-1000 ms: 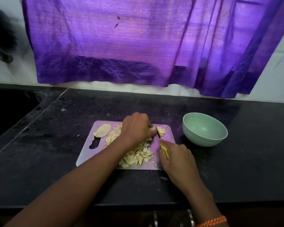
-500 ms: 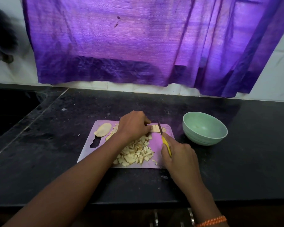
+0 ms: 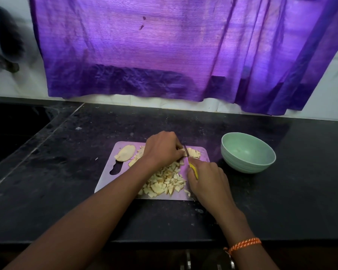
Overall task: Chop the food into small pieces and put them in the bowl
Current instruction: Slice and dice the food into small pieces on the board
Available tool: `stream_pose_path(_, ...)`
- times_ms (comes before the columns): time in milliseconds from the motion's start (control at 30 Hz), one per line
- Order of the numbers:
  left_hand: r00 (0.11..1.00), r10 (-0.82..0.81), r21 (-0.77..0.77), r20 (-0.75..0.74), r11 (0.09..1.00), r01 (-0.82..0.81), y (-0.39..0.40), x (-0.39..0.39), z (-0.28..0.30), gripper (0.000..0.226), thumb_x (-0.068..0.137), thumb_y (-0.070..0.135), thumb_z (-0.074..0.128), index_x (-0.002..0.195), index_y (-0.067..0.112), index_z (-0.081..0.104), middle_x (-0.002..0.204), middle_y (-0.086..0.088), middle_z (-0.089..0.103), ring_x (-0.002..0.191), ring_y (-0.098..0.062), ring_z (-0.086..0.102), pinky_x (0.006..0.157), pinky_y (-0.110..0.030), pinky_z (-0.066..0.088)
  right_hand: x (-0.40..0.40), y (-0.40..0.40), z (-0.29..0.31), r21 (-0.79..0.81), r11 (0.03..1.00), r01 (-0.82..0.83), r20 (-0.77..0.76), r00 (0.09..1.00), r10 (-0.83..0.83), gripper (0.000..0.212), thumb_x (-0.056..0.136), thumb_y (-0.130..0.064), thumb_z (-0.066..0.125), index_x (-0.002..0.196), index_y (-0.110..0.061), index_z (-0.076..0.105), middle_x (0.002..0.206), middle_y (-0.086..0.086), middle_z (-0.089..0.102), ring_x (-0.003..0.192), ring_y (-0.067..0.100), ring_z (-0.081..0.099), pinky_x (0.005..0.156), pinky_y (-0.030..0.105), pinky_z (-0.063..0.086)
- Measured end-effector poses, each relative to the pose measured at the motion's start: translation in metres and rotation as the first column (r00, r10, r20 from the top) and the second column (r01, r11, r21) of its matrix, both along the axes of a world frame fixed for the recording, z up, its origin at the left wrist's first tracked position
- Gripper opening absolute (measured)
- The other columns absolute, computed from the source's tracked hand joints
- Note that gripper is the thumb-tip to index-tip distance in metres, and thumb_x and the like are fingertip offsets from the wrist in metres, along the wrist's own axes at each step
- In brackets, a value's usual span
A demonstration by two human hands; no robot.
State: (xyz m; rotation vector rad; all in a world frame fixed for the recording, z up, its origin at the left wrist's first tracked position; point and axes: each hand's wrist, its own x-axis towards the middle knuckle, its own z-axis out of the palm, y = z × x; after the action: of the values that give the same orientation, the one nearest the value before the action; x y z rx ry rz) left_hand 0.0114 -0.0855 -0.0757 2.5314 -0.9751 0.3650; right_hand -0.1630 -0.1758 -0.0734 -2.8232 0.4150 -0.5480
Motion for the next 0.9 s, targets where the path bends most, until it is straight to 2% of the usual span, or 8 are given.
stream_pose_path(100, 0.999, 0.041, 0.025, 0.0, 0.999, -0.041, -0.001, 0.0, -0.001, 0.032, 0.086, 0.056, 0.075, 0.086, 0.025, 0.084, 0.08, 0.009, 0.078, 0.07, -0.011, 0.067, 0.061, -0.032, 0.056, 0.004, 0.0, 0.0, 0.012, 1.0, -0.023, 0.003, 1.0, 0.023, 0.037, 0.105, -0.032, 0.044, 0.139, -0.032, 0.057, 0.102, 0.004, 0.068, 0.09, 0.024, 0.063, 0.065, 0.033, 0.036)
stream_pose_path(267, 0.997, 0.061, 0.031, 0.039, 0.998, -0.062, -0.004, 0.0, -0.004, 0.033, 0.087, 0.057, 0.075, 0.085, 0.025, 0.084, 0.073, 0.008, 0.075, 0.064, -0.011, 0.065, 0.057, -0.031, 0.052, -0.005, -0.004, -0.004, 0.045, 0.999, -0.03, 0.015, 0.999, 0.029, 0.039, 0.103, -0.035, 0.045, 0.14, -0.034, 0.057, 0.103, 0.004, 0.069, 0.091, 0.025, 0.062, 0.066, 0.035, 0.035)
stream_pose_path(367, 0.997, 0.043, 0.031, 0.058, 0.999, -0.044, -0.004, 0.001, -0.005, 0.035, 0.088, 0.06, 0.074, 0.092, 0.028, 0.086, 0.076, 0.009, 0.076, 0.067, -0.01, 0.066, 0.059, -0.032, 0.057, -0.02, -0.004, -0.005, 0.05, 0.998, -0.034, 0.011, 0.999, 0.033, 0.036, 0.104, -0.038, 0.046, 0.138, -0.035, 0.059, 0.1, 0.003, 0.07, 0.089, 0.025, 0.061, 0.066, 0.035, 0.033)
stream_pose_path(467, 0.995, 0.034, 0.027, 0.089, 0.999, -0.036, -0.003, -0.001, -0.004, 0.036, 0.088, 0.061, 0.075, 0.101, 0.029, 0.086, 0.083, 0.01, 0.078, 0.074, -0.011, 0.067, 0.061, -0.032, 0.056, -0.037, -0.005, -0.01, 0.078, 0.996, -0.035, 0.017, 0.999, 0.033, 0.044, 0.104, -0.043, 0.046, 0.147, -0.038, 0.052, 0.1, 0.004, 0.072, 0.087, 0.023, 0.063, 0.067, 0.036, 0.04)
stream_pose_path(567, 0.992, 0.033, 0.026, 0.121, 0.999, -0.037, -0.003, -0.001, -0.004, 0.035, 0.09, 0.058, 0.075, 0.104, 0.028, 0.085, 0.087, 0.01, 0.079, 0.079, -0.012, 0.069, 0.06, -0.029, 0.051, -0.049, -0.004, -0.015, 0.089, 0.995, -0.049, 0.038, 0.998, 0.045, 0.045, 0.102, -0.042, 0.048, 0.147, -0.038, 0.053, 0.094, 0.005, 0.072, 0.082, 0.025, 0.064, 0.07, 0.039, 0.047)
stream_pose_path(767, 0.989, 0.014, 0.032, 0.15, 0.999, -0.019, -0.001, 0.0, 0.0, 0.035, 0.092, 0.058, 0.074, 0.107, 0.028, 0.084, 0.098, 0.009, 0.08, 0.088, -0.017, 0.071, 0.064, -0.031, 0.044, -0.042, -0.003, -0.012, 0.172, 0.984, -0.037, 0.169, 0.986, 0.007, 0.051, 0.096, -0.043, 0.043, 0.143, -0.033, 0.059, 0.069, 0.0, 0.061, 0.066, 0.022, 0.058, 0.066, 0.04, 0.052)
stream_pose_path(833, 0.989, 0.034, 0.011, 0.142, 0.999, -0.036, 0.002, 0.004, 0.003, 0.028, 0.094, 0.052, 0.073, 0.106, 0.03, 0.084, 0.1, 0.008, 0.08, 0.092, -0.019, 0.072, 0.068, -0.033, 0.053, -0.03, -0.004, -0.011, 0.146, 0.989, -0.016, 0.163, 0.987, -0.009, 0.048, 0.099, -0.04, 0.046, 0.145, -0.033, 0.057, 0.073, 0.004, 0.064, 0.071, 0.024, 0.058, 0.067, 0.04, 0.051)
stream_pose_path(900, 0.99, 0.045, 0.007, 0.135, 0.999, -0.046, 0.006, 0.007, 0.003, 0.02, 0.096, 0.043, 0.07, 0.1, 0.03, 0.085, 0.095, 0.008, 0.08, 0.089, -0.019, 0.073, 0.066, -0.031, 0.054, -0.017, -0.004, -0.008, 0.112, 0.994, -0.015, 0.146, 0.989, -0.001, 0.046, 0.101, -0.036, 0.049, 0.147, -0.036, 0.054, 0.08, 0.007, 0.067, 0.076, 0.027, 0.059, 0.065, 0.038, 0.046)
